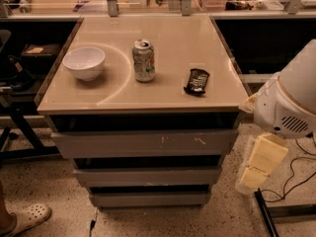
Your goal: Open middle drawer
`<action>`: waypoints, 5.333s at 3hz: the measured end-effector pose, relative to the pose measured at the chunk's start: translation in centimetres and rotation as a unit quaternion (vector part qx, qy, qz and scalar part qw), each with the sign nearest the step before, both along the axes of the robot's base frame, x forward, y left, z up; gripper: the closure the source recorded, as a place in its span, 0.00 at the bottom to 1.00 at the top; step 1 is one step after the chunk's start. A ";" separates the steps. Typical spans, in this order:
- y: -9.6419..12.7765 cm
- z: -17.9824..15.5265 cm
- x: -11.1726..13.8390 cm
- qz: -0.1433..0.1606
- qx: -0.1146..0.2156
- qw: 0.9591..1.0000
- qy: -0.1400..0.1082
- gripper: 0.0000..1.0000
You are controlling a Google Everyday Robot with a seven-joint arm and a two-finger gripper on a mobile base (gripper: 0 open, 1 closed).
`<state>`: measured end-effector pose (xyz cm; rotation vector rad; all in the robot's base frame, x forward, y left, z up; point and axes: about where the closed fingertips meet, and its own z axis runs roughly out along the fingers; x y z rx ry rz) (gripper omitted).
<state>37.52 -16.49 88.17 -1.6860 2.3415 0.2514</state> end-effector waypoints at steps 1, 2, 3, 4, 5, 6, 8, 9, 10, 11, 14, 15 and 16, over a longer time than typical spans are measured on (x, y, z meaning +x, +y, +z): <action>0.0 0.0 0.0 0.000 0.000 1.000 0.000 0.00; 0.6 -1.6 -0.8 -0.004 0.014 1.000 0.013 0.00; 2.8 -7.9 -2.6 -0.025 0.056 0.997 0.048 0.00; 4.3 -13.4 -3.0 -0.039 0.086 0.993 0.065 0.00; 5.7 -17.0 -2.9 -0.041 0.109 0.990 0.085 0.00; 5.7 -17.2 -2.8 -0.042 0.110 0.989 0.085 0.00; 9.6 -23.6 -3.8 -0.038 0.153 0.982 0.106 0.00; 11.6 -27.5 -2.5 -0.037 0.163 0.982 0.089 0.00; 12.7 -30.2 -0.2 -0.030 0.166 0.983 0.069 0.00; 12.8 -30.4 0.0 -0.031 0.167 0.983 0.067 0.00; 14.9 -35.1 3.3 -0.057 0.164 0.985 0.014 0.00; 14.6 -36.4 6.7 -0.070 0.154 0.985 -0.022 0.00; 14.2 -38.0 9.2 -0.078 0.140 0.986 -0.042 0.00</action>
Offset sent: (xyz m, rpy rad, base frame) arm -0.0445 0.0312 -0.0885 0.1656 0.1535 -0.0499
